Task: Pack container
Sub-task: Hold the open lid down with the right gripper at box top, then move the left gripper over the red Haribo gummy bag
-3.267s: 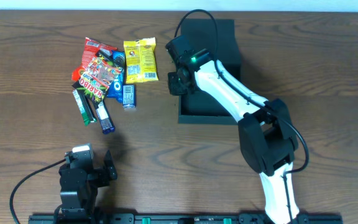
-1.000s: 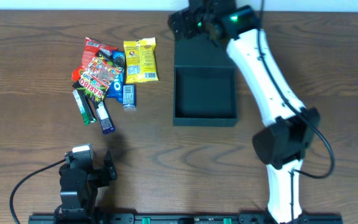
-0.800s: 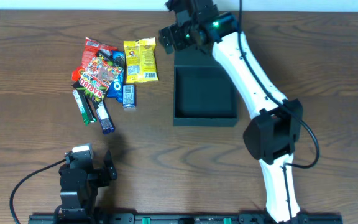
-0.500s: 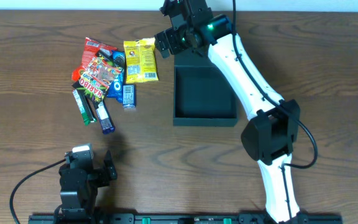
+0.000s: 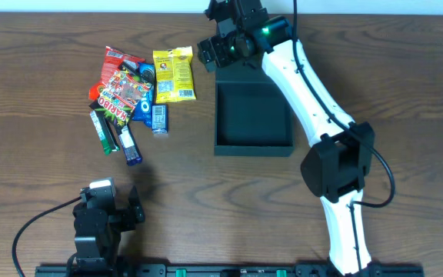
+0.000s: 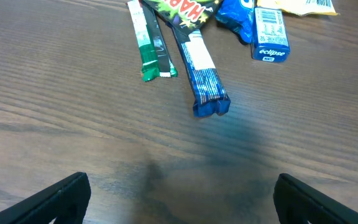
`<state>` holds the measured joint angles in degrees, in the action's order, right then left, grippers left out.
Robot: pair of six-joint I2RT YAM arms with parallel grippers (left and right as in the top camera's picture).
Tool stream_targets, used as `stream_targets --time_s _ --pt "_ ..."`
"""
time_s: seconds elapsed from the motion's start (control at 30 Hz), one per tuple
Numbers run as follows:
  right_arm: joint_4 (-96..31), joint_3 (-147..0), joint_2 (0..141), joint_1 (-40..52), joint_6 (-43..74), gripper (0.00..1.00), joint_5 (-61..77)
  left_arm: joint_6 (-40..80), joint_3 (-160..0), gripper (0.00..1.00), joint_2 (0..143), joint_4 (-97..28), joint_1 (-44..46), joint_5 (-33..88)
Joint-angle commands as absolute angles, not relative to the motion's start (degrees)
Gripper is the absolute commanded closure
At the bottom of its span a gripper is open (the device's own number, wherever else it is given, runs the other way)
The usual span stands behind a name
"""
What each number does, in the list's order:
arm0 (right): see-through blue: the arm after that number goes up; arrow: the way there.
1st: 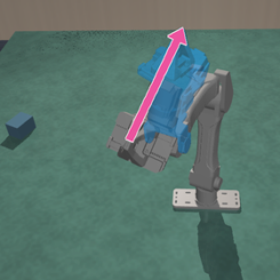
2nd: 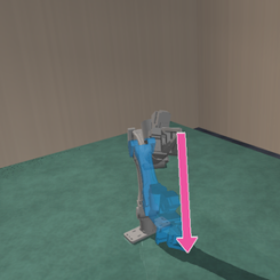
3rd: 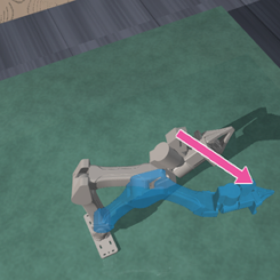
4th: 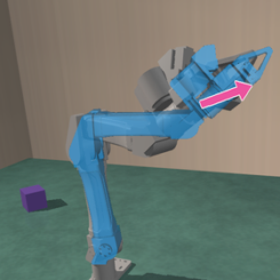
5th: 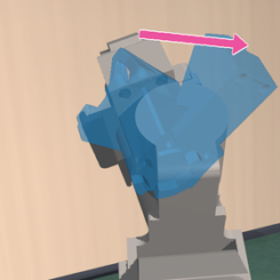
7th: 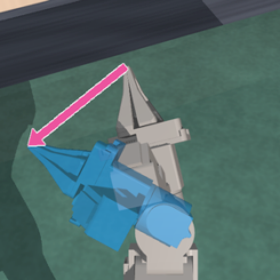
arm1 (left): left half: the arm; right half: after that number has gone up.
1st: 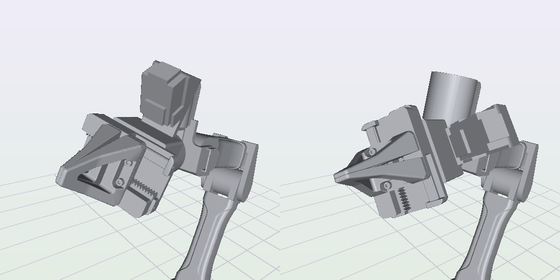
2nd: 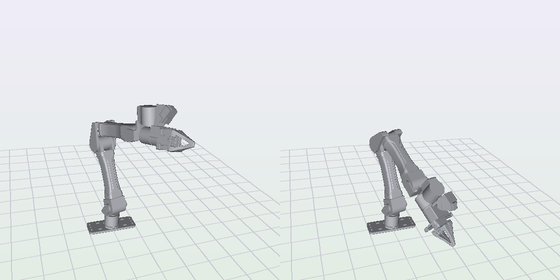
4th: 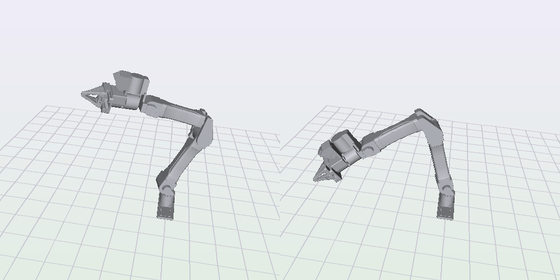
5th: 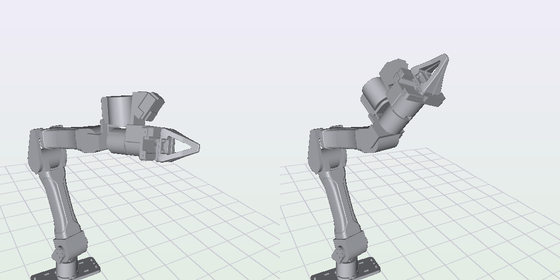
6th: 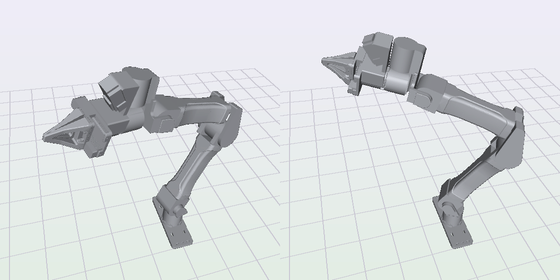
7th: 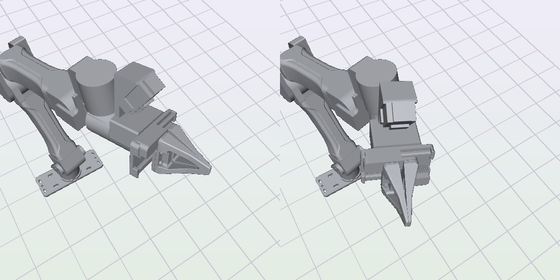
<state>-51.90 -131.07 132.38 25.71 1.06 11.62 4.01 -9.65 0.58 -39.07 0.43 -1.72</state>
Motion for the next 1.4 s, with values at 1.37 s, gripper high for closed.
stream_targets --time_s 1.37 --pt "-55.35 -131.2 128.49 15.07 1.63 0.04 14.87 -16.62 -66.41 0.05 78.39 -28.88 -2.57 14.11"
